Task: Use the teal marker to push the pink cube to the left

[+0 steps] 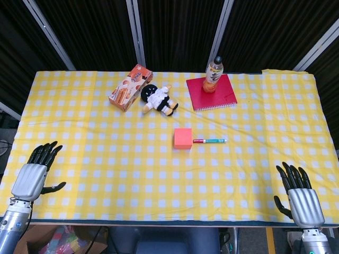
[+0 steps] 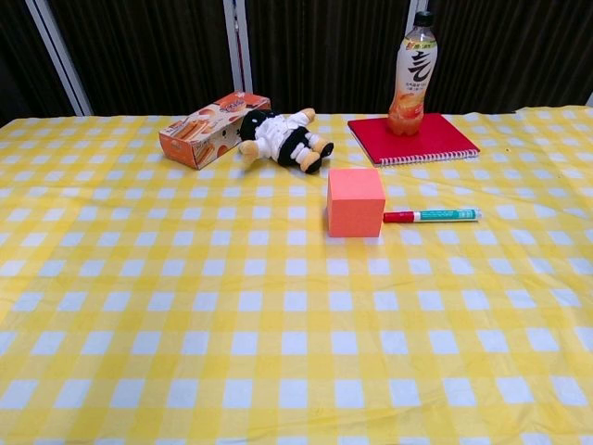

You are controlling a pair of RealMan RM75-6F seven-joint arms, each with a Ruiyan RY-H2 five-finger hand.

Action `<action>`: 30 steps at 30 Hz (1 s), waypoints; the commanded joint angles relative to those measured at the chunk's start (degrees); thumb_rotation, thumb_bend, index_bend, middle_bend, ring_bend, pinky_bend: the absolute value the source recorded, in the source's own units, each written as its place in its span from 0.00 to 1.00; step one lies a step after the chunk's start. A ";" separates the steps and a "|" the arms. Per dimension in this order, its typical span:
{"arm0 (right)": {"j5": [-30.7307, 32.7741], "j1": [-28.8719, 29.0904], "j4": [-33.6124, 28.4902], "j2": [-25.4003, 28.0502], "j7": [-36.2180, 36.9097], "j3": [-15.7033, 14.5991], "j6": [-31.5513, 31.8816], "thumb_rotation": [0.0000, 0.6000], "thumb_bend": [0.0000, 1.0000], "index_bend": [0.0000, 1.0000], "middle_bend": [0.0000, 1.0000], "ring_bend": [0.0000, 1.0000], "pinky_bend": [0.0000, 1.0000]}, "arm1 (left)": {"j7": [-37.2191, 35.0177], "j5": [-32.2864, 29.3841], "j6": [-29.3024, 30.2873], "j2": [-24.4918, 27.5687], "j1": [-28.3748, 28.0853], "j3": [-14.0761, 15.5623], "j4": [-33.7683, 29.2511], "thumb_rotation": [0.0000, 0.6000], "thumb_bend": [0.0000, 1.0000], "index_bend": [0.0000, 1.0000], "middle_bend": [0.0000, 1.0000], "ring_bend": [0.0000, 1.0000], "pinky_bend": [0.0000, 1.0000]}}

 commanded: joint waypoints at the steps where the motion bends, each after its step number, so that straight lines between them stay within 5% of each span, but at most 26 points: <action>1: 0.06 0.02 -0.03 -0.01 -0.05 0.01 -0.07 1.00 0.43 0.00 0.00 0.00 0.00 | -0.06 -0.05 -0.04 0.02 -0.01 -0.02 -0.02 1.00 0.00 0.00 0.00 0.00 0.00; 30: 0.91 1.55 -3.36 0.05 1.88 1.34 -1.57 1.00 0.43 0.00 0.00 0.00 0.00 | 0.04 -0.24 0.13 0.29 0.24 0.11 -0.69 1.00 0.00 0.00 0.00 0.00 0.00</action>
